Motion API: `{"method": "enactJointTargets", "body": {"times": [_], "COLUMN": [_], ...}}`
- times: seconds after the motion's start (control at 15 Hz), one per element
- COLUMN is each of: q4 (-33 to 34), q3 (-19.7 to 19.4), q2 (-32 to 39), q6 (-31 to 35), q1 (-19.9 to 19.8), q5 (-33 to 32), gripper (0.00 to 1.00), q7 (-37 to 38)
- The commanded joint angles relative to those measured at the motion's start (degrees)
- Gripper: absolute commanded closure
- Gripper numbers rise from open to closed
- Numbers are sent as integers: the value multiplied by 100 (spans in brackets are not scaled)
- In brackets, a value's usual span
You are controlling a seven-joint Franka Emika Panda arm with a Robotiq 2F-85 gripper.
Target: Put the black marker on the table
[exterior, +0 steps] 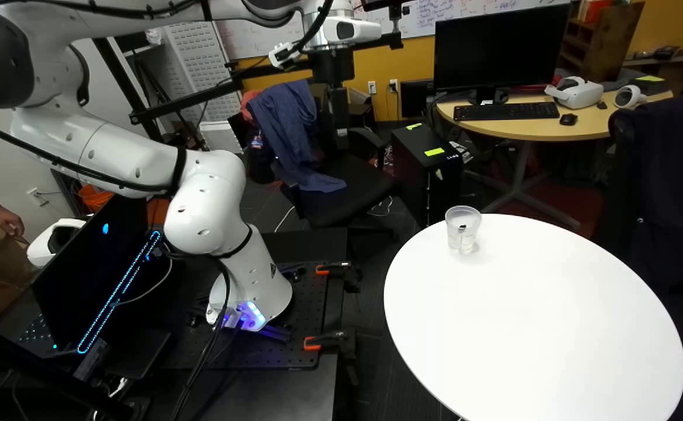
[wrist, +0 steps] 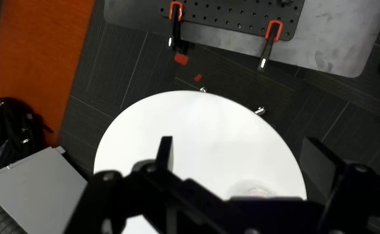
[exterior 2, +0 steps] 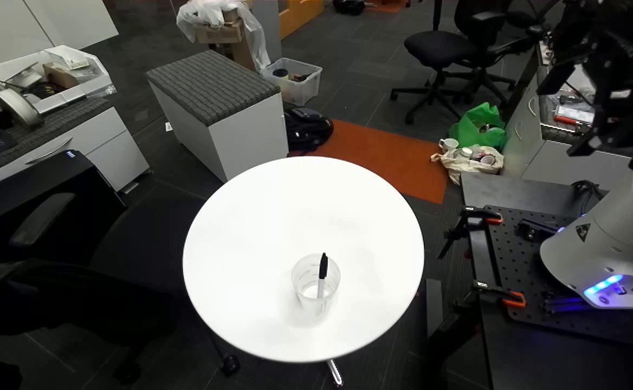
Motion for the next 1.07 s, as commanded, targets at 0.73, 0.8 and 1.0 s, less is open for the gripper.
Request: {"method": "enactJointTargets", "body": {"times": [0.73, 0.8, 1.0], "q4": [27, 46, 133], "q3": [-548, -600, -755], "q2": [947, 1033, 1368], "q6": [1703, 1771, 1953], "q1": [384, 408, 490], "q5": [-739, -742, -742], "gripper": [0, 0, 0], "q7": [-1440, -1610, -2131]}}
